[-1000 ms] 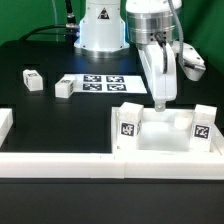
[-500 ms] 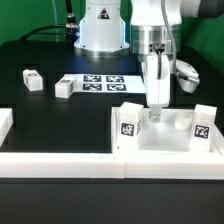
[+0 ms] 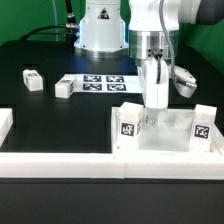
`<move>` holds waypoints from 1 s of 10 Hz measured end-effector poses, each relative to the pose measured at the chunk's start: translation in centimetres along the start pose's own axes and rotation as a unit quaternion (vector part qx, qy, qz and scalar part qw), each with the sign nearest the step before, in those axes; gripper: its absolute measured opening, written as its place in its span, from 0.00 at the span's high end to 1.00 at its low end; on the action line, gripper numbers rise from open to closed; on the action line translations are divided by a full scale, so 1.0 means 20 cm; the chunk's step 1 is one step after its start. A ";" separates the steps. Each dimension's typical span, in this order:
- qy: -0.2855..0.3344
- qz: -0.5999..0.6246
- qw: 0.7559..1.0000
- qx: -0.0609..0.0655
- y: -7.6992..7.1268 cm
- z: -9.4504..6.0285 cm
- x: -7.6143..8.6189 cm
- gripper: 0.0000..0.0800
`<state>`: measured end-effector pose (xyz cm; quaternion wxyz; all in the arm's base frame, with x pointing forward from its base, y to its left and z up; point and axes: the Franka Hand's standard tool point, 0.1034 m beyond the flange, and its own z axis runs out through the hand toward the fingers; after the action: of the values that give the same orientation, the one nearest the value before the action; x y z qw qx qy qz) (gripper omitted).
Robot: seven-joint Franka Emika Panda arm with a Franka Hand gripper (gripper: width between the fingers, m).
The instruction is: Assemble square table
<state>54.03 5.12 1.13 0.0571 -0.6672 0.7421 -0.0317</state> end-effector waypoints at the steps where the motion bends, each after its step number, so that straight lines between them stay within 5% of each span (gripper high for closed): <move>1: 0.000 0.000 1.000 0.000 0.00 0.00 0.00 0.33; 3: 0.000 0.000 1.000 0.000 0.00 0.00 0.00 0.75; 4: 0.000 0.000 1.000 0.000 0.00 0.00 0.00 0.75; 5: 0.000 -0.002 1.000 -0.003 0.01 0.00 0.00 0.93; 10: -0.001 -0.007 1.000 -0.004 0.01 0.00 0.00 0.93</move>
Offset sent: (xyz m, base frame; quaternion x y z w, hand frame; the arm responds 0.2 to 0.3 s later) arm 0.0000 0.0000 0.0000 0.0000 0.0000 0.0000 1.0000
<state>53.81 5.19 1.01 0.0547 -0.6727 0.7374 -0.0289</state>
